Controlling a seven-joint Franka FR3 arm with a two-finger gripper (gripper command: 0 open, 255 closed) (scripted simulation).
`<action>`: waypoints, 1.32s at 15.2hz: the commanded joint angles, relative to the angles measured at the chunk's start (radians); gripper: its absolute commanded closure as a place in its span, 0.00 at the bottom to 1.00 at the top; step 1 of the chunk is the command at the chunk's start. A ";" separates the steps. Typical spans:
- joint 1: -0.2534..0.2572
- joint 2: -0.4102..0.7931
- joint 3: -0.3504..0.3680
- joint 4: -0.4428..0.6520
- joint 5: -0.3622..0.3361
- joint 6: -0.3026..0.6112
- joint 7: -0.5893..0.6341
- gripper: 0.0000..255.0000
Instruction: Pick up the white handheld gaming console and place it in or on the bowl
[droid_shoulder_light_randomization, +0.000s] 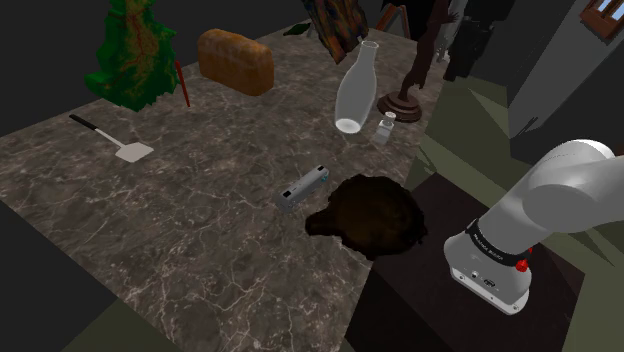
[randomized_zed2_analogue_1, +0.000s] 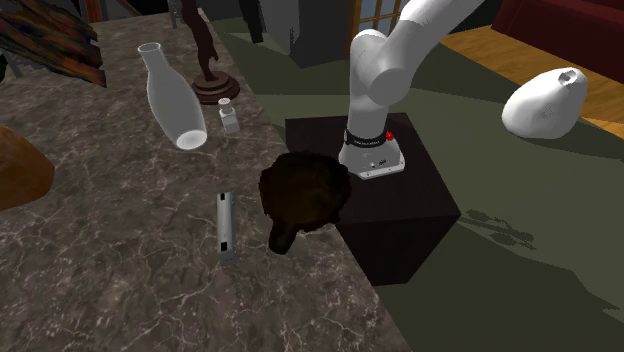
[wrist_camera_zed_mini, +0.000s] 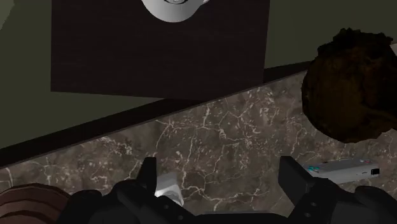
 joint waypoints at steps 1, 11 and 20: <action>0.000 0.000 0.000 0.000 0.000 0.000 0.000 0.00; -0.052 -0.129 0.316 -0.193 0.253 0.129 0.598 0.00; -0.122 -0.010 0.652 -0.181 0.463 0.331 1.123 0.00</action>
